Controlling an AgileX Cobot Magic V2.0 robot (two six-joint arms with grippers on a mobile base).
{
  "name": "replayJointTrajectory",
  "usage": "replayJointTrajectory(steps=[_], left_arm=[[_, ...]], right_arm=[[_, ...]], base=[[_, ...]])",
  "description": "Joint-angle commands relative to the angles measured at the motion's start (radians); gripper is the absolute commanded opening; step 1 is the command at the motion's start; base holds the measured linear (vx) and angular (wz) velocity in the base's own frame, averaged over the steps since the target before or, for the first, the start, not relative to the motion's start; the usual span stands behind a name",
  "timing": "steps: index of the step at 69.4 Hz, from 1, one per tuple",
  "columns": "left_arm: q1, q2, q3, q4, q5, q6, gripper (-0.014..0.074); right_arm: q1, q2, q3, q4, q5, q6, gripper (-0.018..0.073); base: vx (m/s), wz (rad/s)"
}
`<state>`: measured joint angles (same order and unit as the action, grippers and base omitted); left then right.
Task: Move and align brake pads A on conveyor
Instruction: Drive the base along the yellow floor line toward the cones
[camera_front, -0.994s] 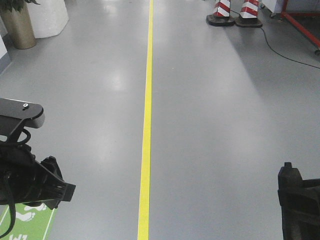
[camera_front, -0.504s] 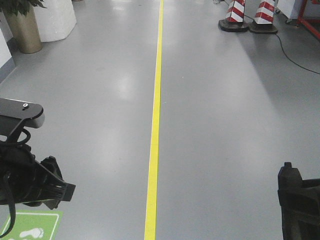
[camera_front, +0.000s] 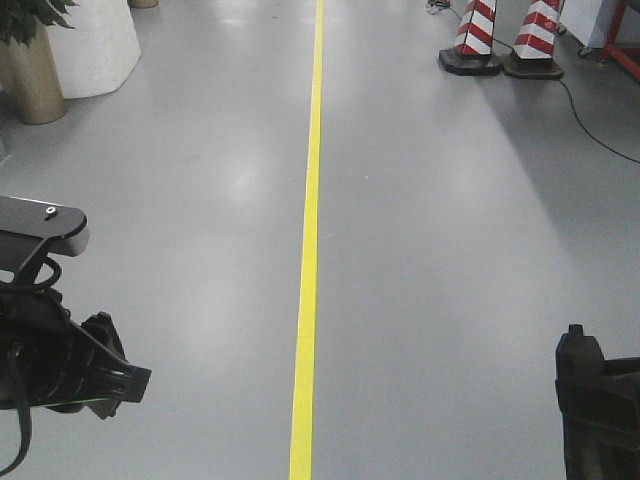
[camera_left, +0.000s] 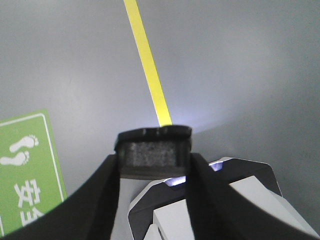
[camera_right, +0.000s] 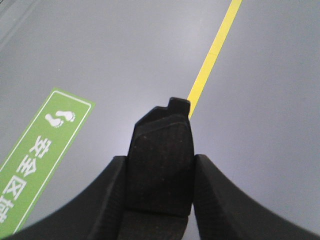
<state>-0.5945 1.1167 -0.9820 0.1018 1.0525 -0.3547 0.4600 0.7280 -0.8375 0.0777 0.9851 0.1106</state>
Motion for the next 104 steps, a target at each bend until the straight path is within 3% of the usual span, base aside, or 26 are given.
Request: replayJointTrajectory(steps=[1, 104], left_arm=[[-0.004, -0.019, -0.029, 0.008, -0.047, -0.001, -0.0006], [-0.004, -0.019, -0.029, 0.008, -0.047, -0.001, -0.0006]], right_arm=[[-0.001, -0.003, -0.028, 0.003, -0.067, -0.009, -0.001], [-0.001, -0.003, -0.028, 0.004, -0.067, -0.009, -0.001]], base=[[0.48, -0.04], [0.55, 0.01]])
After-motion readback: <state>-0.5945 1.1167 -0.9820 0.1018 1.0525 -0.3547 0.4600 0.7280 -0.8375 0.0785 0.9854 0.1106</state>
